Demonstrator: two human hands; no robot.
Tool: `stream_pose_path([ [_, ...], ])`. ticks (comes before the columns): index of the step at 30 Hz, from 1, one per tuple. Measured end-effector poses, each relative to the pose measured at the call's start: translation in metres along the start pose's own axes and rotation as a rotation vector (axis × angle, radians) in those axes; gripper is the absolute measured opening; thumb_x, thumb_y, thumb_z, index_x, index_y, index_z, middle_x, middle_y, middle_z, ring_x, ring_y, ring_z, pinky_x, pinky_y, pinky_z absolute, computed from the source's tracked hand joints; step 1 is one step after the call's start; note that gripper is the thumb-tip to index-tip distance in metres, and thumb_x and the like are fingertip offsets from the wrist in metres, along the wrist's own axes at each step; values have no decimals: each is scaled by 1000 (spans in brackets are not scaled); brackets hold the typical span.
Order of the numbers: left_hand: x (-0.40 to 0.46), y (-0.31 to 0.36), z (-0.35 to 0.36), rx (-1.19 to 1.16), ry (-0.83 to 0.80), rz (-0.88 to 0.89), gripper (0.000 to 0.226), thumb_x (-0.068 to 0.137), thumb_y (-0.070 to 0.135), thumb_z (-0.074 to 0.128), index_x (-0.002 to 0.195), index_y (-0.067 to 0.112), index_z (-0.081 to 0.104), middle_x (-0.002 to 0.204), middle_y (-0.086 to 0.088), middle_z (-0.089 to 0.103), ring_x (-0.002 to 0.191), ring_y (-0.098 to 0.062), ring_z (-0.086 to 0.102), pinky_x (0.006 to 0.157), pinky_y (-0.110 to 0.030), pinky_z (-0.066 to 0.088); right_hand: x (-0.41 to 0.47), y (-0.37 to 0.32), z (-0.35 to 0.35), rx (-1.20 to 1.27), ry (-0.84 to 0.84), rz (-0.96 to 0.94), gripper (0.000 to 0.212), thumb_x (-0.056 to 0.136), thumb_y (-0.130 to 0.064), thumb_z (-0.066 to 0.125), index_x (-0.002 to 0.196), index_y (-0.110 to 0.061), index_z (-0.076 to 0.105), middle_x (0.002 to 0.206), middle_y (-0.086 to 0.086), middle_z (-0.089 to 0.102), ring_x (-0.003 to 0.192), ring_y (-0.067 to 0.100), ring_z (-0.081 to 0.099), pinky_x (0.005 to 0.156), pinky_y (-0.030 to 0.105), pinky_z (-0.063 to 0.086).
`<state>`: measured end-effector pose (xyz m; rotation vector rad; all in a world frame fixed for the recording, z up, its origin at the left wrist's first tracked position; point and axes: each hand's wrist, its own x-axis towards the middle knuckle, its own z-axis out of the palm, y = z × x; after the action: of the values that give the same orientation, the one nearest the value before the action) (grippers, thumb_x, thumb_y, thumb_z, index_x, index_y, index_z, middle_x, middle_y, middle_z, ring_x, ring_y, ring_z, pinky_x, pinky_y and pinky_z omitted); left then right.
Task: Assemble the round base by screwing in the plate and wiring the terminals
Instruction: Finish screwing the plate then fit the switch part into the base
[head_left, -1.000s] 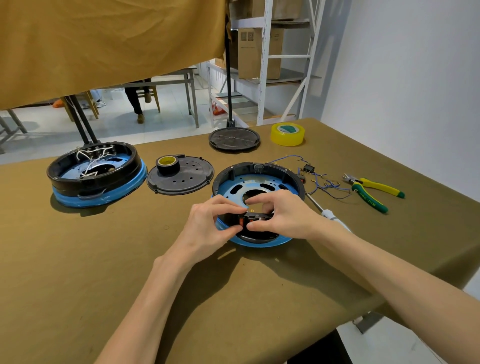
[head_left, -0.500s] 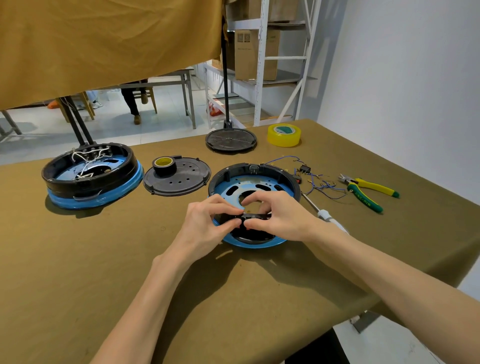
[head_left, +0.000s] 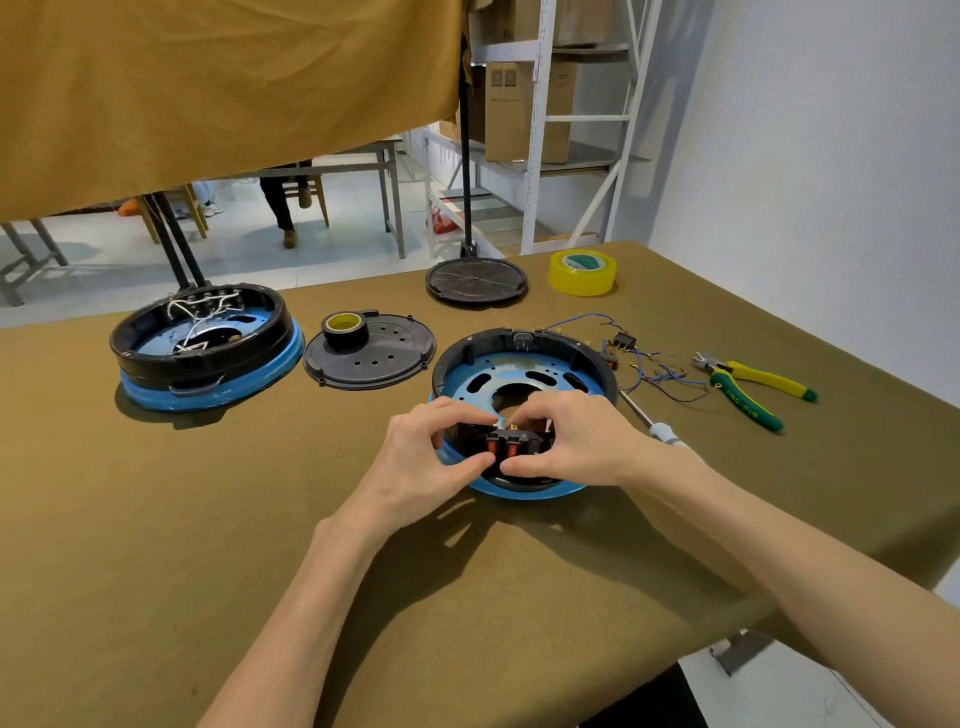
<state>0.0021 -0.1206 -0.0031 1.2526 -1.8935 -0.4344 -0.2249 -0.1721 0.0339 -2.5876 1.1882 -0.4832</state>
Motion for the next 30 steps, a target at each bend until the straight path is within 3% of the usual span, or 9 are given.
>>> stream_pose_path([
  [7, -1, -2, 5, 87, 38, -18, 39, 88, 38, 77, 126, 41, 67, 117, 41, 54, 117, 8, 52, 102, -47, 46, 7, -3, -9, 154, -168, 41, 32, 86, -52, 76, 107, -27, 75, 91, -9, 73, 82, 8, 65, 75, 40, 56],
  [10, 1, -3, 6, 105, 29, -22, 36, 90, 38, 75, 125, 41, 67, 118, 37, 56, 117, 6, 52, 104, -48, 43, 5, -4, -10, 202, -165, 10, 30, 92, -44, 73, 111, -22, 77, 94, -1, 75, 86, 18, 68, 79, 51, 55],
  [15, 4, -7, 5, 86, 30, -12, 30, 88, 40, 76, 118, 38, 72, 112, 31, 64, 110, 2, 55, 101, -48, 43, 4, -2, -12, 325, -154, 5, 22, 91, -34, 77, 106, -18, 81, 86, 0, 76, 77, 17, 69, 73, 51, 55],
  [18, 3, -9, 4, 80, 27, -7, 30, 88, 43, 76, 117, 40, 72, 114, 29, 66, 109, 1, 55, 102, -45, 40, 4, -2, -12, 336, -156, -8, 23, 92, -33, 77, 109, -17, 80, 88, 0, 76, 79, 16, 69, 74, 48, 56],
  [24, 2, -9, 6, 100, 37, -6, 29, 89, 44, 74, 116, 51, 65, 114, 38, 61, 113, -1, 55, 100, -22, 27, 11, 1, -16, 387, -223, 3, 23, 90, -28, 79, 108, -13, 80, 92, 3, 78, 82, 19, 72, 77, 47, 59],
  [30, 0, -6, 8, 87, 63, -7, 30, 89, 37, 78, 116, 46, 68, 113, 35, 63, 112, -3, 57, 101, -26, 32, 9, 2, -13, 365, -195, 15, 24, 89, -33, 79, 108, -18, 80, 92, -2, 78, 83, 16, 72, 76, 48, 58],
])
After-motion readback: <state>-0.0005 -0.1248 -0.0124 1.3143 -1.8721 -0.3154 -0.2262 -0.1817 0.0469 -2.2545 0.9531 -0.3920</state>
